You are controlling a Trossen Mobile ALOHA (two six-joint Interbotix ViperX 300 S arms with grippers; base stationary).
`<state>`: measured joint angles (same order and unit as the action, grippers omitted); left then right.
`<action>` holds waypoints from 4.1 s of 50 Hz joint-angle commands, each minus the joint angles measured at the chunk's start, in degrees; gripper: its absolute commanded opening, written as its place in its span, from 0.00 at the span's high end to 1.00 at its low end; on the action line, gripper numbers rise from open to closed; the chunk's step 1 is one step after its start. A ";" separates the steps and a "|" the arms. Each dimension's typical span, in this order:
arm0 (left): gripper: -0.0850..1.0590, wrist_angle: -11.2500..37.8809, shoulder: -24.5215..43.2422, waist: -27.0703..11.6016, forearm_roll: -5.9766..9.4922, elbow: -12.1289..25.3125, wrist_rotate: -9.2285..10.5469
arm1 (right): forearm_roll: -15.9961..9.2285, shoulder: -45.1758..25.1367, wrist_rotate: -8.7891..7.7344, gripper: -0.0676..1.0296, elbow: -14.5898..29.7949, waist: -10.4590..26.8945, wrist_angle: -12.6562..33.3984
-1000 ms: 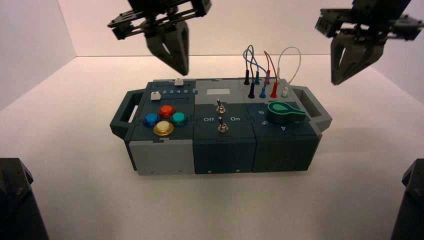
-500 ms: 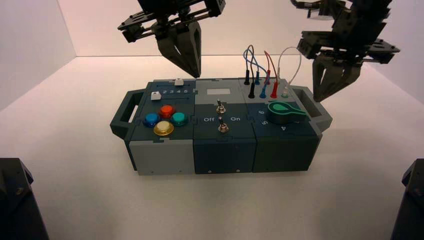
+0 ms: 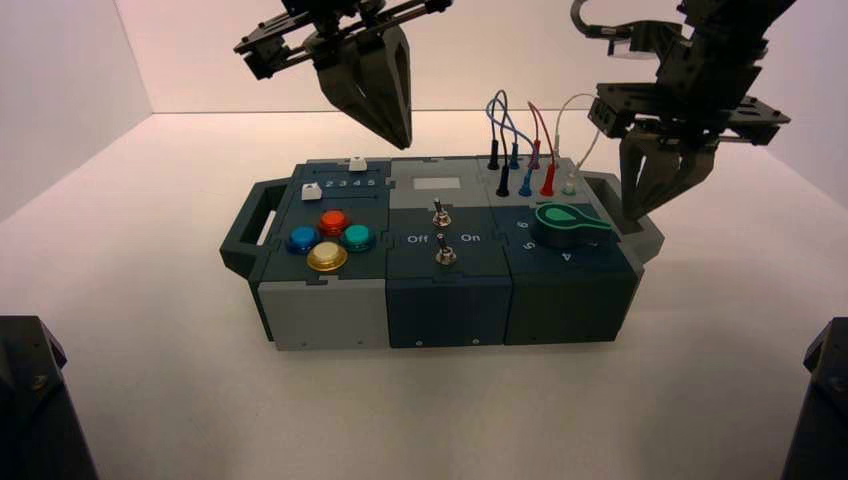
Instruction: Flip the top switch on with the left gripper.
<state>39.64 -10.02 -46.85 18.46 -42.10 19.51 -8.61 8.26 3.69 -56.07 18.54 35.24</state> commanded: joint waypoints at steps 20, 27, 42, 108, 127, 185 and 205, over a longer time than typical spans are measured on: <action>0.95 -1.23 6.33 -0.18 -4.04 0.88 6.86 | 0.09 -2.46 -0.35 0.96 0.00 0.09 -3.16; 0.95 -1.23 8.09 -0.53 -4.66 2.11 7.12 | 0.26 -3.25 -0.44 0.96 0.00 0.18 -3.96; 0.95 -0.79 10.99 -0.53 -5.01 5.19 7.21 | 0.26 -4.13 -0.44 0.96 -0.18 0.18 -6.06; 0.95 1.14 16.61 -2.72 -6.24 10.55 6.86 | 0.26 -3.78 -0.35 0.96 -0.62 0.18 -6.86; 0.95 1.23 17.14 -3.43 -6.24 11.25 6.86 | 0.09 -3.78 -0.44 0.96 -0.79 0.18 -6.86; 0.95 2.29 19.16 -3.78 -6.42 13.27 6.50 | 0.00 -3.43 -0.35 0.96 -0.79 0.18 -6.86; 0.95 3.43 20.57 -4.83 -6.42 16.17 6.50 | 0.00 -3.52 -0.35 0.96 -0.70 0.18 -6.86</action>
<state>43.15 11.07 -50.01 11.78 -28.83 26.10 -8.79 4.57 3.52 -57.13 18.98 28.30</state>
